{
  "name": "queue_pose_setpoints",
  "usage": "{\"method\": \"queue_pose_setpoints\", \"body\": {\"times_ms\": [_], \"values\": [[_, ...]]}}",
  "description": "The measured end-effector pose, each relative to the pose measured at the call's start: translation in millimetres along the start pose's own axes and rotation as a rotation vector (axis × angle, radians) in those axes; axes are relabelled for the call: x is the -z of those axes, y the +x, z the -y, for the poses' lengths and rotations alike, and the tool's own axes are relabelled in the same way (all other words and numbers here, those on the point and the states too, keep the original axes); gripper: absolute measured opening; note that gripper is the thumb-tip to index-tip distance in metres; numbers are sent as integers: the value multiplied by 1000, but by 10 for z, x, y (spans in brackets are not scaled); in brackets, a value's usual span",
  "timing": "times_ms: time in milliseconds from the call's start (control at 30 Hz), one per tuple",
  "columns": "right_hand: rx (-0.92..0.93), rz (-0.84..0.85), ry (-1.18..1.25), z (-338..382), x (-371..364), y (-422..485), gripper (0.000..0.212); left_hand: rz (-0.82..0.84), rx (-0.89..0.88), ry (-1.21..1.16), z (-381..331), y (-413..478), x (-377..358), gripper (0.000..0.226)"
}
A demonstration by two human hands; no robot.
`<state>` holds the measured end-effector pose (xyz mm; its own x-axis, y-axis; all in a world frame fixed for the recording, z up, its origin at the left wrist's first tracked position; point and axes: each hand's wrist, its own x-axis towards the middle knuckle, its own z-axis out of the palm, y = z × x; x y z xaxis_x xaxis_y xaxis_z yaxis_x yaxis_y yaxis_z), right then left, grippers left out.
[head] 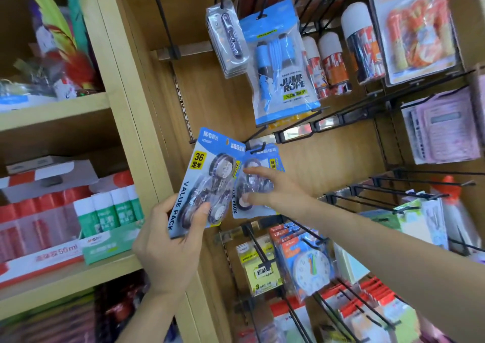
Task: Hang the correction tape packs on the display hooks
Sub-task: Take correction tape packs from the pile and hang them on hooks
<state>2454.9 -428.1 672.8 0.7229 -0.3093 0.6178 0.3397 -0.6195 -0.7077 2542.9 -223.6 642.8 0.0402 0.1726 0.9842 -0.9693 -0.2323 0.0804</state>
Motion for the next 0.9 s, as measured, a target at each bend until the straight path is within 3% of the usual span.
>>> {"method": "queue_pose_setpoints", "body": {"times_ms": [67, 133, 333, 400, 600, 700, 900], "values": [[-10, 94, 355, 102, -46, -138, 38, 11, -30, -4, 15, 1, 5, 43], [-32, 110, 537, 119, -109, -182, 39, 19, -60, -18, 24, 1, 12, 46], [-10, 17, 734, 86, -101, -284, 23, 3, -242, 61, -2, 17, 28, 50], [-3, 3, 793, 48, -17, -343, 28, 3, -317, 113, 5, 26, 34, 42], [18, -194, 635, -159, 267, -332, 37, 2, -246, 395, 7, 61, -32, 40], [20, -250, 554, -236, 366, -281, 29, 18, -243, 406, 11, 56, -34, 34], [50, -329, 526, -282, 437, -224, 33, 24, -253, 410, 27, 40, -39, 28]]}}
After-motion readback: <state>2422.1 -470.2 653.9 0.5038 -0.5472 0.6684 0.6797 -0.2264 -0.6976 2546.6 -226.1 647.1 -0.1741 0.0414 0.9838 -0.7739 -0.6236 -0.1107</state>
